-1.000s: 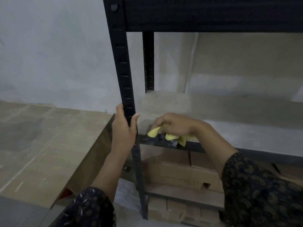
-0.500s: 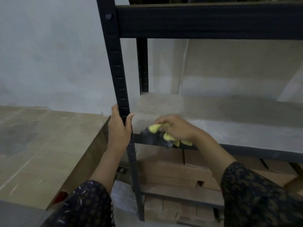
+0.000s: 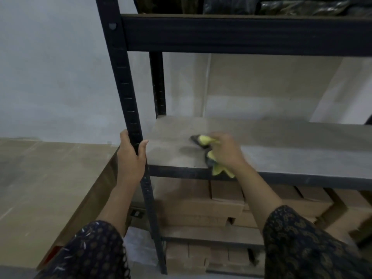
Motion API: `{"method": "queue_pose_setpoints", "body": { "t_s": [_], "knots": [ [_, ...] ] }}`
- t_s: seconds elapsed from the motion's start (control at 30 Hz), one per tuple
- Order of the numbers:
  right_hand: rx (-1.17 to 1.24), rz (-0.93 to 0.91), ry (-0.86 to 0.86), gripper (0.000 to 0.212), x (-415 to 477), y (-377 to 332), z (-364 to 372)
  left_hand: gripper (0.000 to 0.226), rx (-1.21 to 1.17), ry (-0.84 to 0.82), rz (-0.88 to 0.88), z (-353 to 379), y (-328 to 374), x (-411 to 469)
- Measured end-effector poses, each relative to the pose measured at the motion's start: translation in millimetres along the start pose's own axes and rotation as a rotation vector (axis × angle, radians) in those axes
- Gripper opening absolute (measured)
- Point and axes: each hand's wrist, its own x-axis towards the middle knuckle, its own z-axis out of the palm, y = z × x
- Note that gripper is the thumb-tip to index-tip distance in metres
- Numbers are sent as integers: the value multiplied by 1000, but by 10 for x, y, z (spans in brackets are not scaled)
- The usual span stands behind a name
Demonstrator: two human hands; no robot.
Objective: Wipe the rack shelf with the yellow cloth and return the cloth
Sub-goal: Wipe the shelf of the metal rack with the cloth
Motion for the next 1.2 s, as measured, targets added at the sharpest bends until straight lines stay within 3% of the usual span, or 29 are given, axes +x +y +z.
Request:
{"method": "queue_pose_setpoints", "body": {
  "t_s": [0.07,0.13,0.2,0.4,0.5,0.57,0.67,0.73,0.8,0.87,0.97,1.07,1.2],
  "knots": [
    [-263,191,181,31,169,376,-229,39,-11,-2,5,-1,7,-5],
    [-463,394,120,37,211,657,-284,38,-22,-2,4,-8,9,-8],
    [-543,456,62,42,187,743,-166,37,-25,3,3,-9,23,-16],
    [-471,102,-105,47,-59,67,495,38,-23,15,-15,9,70,-26],
    [-257,-95,-202,33,-345,-362,696,37,0,6,3,-8,30,-13],
    [-61,-106,-211,24,-404,-474,604,36,4,-14,26,-27,4,-2],
    [141,67,28,27,-175,-291,250,37,-10,-18,25,-35,-5,8],
    [-152,168,247,38,88,54,-33,38,-12,-17,15,-22,-8,6],
    [-412,371,209,51,252,401,-214,39,-12,-17,10,-13,-11,6],
    [-463,506,121,59,295,609,-213,40,-15,-17,4,-8,-11,5],
    [-519,379,123,61,319,566,-12,41,-10,2,-2,4,-4,1],
    [-475,213,13,63,325,286,261,41,-9,10,3,22,-27,3],
    [-311,-102,-118,45,80,-141,677,41,-14,16,11,18,-52,4]
  ]
}}
